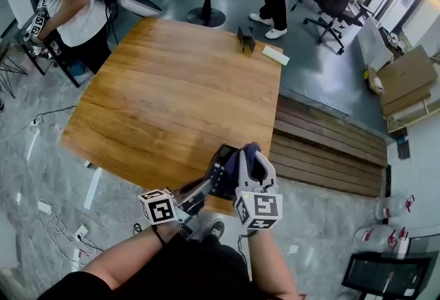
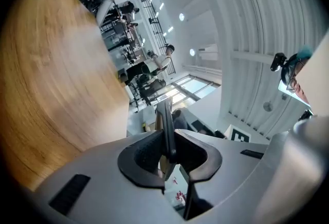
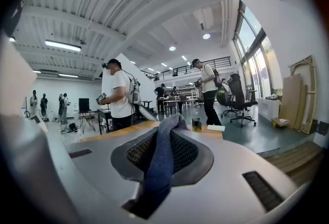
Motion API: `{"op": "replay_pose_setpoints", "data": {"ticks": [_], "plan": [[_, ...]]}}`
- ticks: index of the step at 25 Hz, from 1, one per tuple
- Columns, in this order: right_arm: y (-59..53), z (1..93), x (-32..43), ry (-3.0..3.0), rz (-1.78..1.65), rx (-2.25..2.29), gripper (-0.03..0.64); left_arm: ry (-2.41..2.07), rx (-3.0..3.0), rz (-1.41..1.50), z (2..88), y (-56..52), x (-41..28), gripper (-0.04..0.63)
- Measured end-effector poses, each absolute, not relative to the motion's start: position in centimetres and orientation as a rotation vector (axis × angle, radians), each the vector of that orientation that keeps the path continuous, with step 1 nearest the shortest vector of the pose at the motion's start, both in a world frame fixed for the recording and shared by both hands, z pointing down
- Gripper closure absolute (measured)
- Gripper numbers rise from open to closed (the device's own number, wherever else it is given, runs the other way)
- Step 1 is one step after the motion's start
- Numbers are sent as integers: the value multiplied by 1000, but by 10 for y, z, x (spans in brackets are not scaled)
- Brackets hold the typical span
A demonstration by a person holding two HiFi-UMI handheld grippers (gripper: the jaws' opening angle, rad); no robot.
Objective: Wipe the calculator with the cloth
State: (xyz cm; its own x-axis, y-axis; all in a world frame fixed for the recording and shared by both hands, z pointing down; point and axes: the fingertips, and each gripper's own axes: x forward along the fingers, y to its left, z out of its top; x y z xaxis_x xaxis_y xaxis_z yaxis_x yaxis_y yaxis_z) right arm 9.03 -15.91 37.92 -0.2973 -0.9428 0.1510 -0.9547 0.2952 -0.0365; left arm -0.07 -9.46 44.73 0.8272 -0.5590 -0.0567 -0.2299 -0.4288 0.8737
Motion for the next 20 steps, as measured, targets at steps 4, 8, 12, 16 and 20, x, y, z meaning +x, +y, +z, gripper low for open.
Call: {"op": "replay_pose_setpoints", "data": {"ticks": [4, 8, 12, 16, 20], "plan": [[-149, 400, 99, -2396, 244, 1803, 557, -602, 1966, -482, 443, -105, -14, 525], [-126, 420, 76, -2418, 291, 1710, 557, -636, 1922, -519, 445, -115, -25, 525], [-104, 432, 42, -2455, 277, 1577, 557, -659, 1897, -536, 449, -122, -29, 525], [-96, 429, 21, -2515, 270, 1502, 557, -671, 1860, -527, 457, -125, -23, 525], [-89, 415, 0, -2622, 306, 1422, 557, -659, 1830, -538, 459, -124, -16, 525]]}}
